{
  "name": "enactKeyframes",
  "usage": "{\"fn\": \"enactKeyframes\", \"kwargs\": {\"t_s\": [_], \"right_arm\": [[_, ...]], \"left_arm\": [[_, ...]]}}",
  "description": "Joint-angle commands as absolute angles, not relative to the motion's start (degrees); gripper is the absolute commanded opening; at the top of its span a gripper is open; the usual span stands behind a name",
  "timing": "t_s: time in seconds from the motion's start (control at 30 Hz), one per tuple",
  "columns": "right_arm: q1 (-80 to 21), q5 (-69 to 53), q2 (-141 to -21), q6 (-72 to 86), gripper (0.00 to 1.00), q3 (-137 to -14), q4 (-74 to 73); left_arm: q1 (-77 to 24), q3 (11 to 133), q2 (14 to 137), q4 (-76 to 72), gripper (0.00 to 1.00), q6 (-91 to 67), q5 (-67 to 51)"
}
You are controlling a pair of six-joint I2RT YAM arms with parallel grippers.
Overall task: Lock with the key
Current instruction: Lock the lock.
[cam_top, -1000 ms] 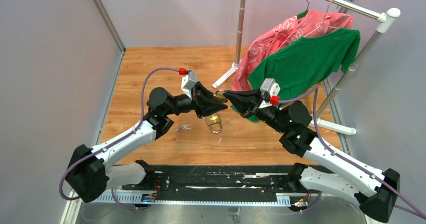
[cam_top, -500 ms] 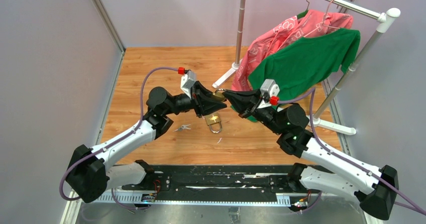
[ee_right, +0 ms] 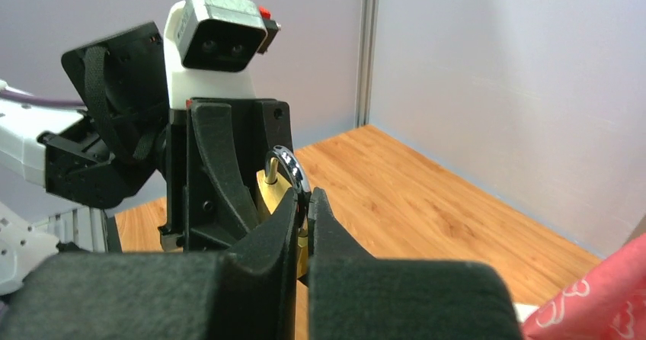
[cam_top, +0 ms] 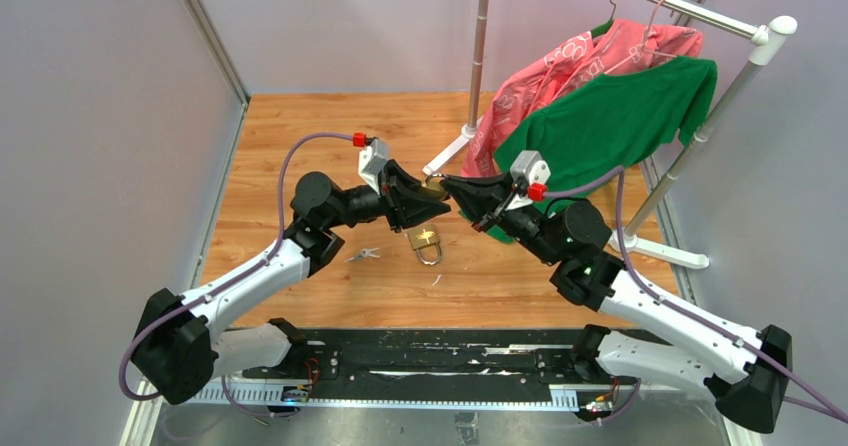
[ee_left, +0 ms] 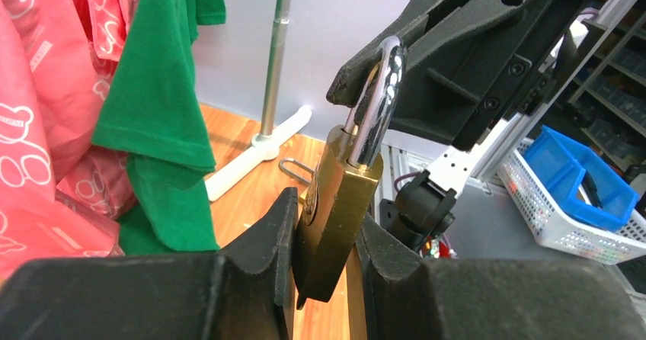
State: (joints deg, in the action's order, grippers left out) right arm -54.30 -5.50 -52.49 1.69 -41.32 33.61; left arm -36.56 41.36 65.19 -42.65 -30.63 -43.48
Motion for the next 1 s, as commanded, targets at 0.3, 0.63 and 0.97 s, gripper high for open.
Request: {"fn": "enactKeyframes", "kwargs": {"t_s": [0.3, 0.63, 0.97], "right_arm": [[-57.69, -18.73, -55.16, -5.30, 0.00, -51.34, -22.95], [-57.66, -16.25, -55.00, -3.96, 0.01, -57.91, -20.06], [-57.66, -18.70, -55.72, -2.29, 0.11, -58.83, -17.15]], "left_arm": [[-39.01, 44.99, 58.68, -57.67, 0.00, -28.57, -42.14], [-39.36, 40.10, 58.62, -50.33, 0.00, -22.41, -46.32], [-39.46, 37.77, 58.55, -44.56, 0.00, -18.11, -47.84]]}}
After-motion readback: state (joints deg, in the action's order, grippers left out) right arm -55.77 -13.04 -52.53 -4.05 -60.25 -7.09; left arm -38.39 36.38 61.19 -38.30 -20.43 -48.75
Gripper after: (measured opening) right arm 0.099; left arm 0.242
